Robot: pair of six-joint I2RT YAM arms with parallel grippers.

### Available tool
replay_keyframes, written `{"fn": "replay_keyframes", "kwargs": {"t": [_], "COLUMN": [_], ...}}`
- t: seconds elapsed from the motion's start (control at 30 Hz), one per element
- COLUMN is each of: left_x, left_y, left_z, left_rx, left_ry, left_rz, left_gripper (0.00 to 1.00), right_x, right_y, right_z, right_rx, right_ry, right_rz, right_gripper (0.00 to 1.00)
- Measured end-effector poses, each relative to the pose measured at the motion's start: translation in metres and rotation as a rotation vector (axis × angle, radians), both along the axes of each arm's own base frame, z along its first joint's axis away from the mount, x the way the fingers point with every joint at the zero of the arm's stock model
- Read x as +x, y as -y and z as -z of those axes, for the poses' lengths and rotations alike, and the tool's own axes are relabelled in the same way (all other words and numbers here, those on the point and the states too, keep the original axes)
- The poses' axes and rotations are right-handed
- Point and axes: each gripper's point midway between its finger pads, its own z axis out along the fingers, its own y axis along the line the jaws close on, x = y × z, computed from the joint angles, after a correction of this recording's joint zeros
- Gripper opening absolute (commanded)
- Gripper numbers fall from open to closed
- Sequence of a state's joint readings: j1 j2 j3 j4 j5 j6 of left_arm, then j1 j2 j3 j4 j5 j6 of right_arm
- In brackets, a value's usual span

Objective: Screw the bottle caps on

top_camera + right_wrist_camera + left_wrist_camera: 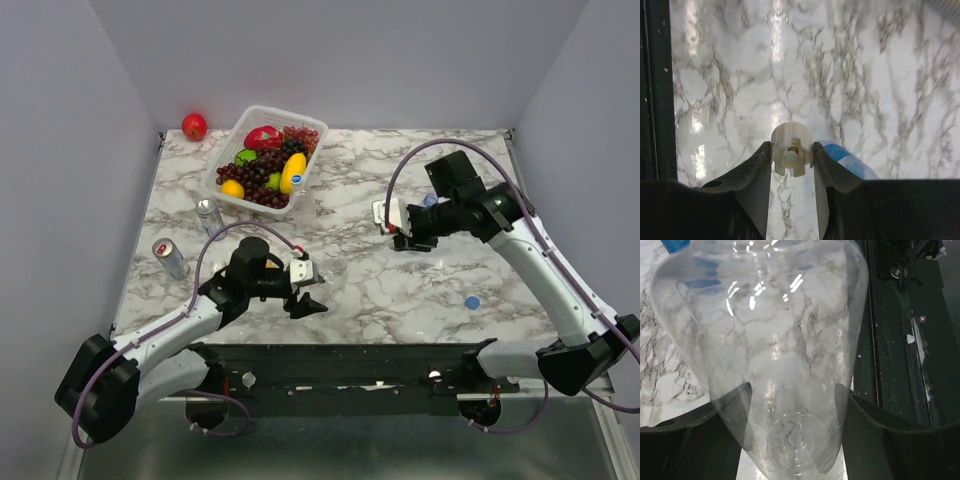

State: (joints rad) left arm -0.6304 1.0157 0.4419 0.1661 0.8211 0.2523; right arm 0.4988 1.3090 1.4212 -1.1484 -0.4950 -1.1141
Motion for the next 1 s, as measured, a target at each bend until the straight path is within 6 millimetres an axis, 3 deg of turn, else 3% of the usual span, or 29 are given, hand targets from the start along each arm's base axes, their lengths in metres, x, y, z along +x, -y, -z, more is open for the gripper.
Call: {"fn": "replay_keyframes", "kwargs": {"t": [0.03,0.1,0.2,0.5,0.77,1.0], "left_x": [-0.002,-0.004,-0.006,-0.011,-0.012,-0.011], "left_y": [0.001,0.002,0.002,0.003,0.003,0.004], "left_z": [0.002,0.003,0.006,0.01,0.01,0.009], "left_rx": [0.006,0.012,0.024,0.042,0.046,0.041], "left_ry": [0.013,0.033,0.052,0.073,0.072,0.073], "left_rz": [0.014,0.032,0.05,0.08,0.083,0.081], "left_gripper": [0.0,0.0,0.0,0.0,0.0,0.0], "right_x": [-0.003,-0.016,-0.031,-0.072,-0.067,-0.07], "right_y": [-0.008,-0.021,-0.042,-0.088,-0.108,-0.112], "right_z": [-0.018,-0.036,-0.052,-0.034,-0.039,-0.041], "right_rx": [0.039,0.073,0.101,0.033,0.02,0.022], "right_ry": [0.017,0.022,0.001,-0.07,-0.038,-0.031], "right_rz": [-0.006,-0.045,-0.098,-0.245,-0.253,-0.268], "right_gripper": [0.27,0.27,0.27,0.27,0.26,0.27]}}
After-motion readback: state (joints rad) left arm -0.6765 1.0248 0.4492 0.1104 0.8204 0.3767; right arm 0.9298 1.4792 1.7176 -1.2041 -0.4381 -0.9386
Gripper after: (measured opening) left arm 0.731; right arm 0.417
